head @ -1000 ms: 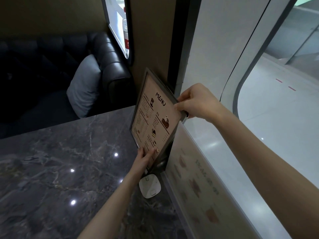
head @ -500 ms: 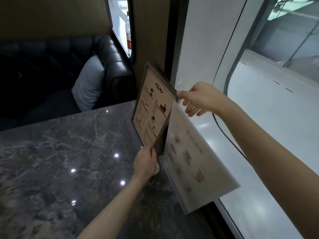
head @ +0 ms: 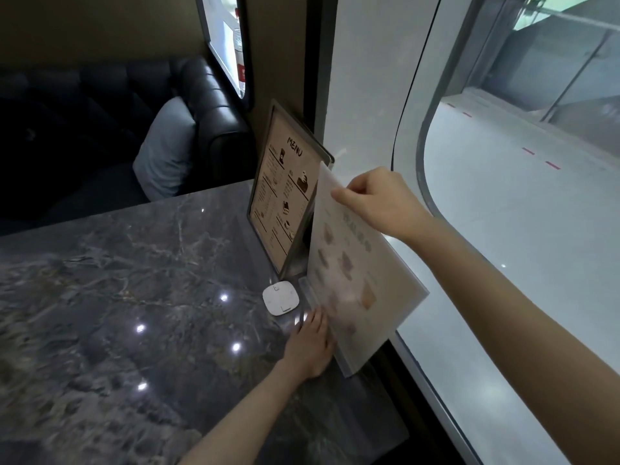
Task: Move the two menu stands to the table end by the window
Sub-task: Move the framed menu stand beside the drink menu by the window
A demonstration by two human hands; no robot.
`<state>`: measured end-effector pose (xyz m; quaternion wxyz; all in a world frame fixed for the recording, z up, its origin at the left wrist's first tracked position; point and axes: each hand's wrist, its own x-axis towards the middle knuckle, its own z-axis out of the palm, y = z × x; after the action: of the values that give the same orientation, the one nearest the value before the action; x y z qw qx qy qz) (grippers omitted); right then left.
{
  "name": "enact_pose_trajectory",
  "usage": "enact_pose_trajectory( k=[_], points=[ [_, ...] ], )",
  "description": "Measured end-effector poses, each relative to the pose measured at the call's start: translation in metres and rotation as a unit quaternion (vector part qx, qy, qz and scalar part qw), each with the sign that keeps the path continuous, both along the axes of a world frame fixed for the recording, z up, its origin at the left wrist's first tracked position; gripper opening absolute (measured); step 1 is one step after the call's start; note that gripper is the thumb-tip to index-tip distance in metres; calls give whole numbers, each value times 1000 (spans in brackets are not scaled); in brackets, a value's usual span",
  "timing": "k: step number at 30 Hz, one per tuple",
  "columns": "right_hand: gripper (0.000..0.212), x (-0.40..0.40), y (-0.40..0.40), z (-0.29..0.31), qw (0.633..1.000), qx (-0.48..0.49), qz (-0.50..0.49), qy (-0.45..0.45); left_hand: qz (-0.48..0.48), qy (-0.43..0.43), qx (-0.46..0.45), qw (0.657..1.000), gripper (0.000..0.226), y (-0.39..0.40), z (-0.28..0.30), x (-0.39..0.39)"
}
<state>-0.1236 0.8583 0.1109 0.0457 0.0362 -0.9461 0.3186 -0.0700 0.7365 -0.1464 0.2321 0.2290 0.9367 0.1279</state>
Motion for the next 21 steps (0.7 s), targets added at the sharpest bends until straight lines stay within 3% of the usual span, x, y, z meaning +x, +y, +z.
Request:
enact_pose_trajectory(
  k=[5, 21],
  points=[
    [46, 0, 1, -4, 999, -9, -13, 45, -21, -3, -19, 1000, 62, -2, 0, -4],
    [38, -10, 1, 12, 999, -20, -2, 48, 3, 41, -7, 999, 61, -28, 1, -3]
  ],
)
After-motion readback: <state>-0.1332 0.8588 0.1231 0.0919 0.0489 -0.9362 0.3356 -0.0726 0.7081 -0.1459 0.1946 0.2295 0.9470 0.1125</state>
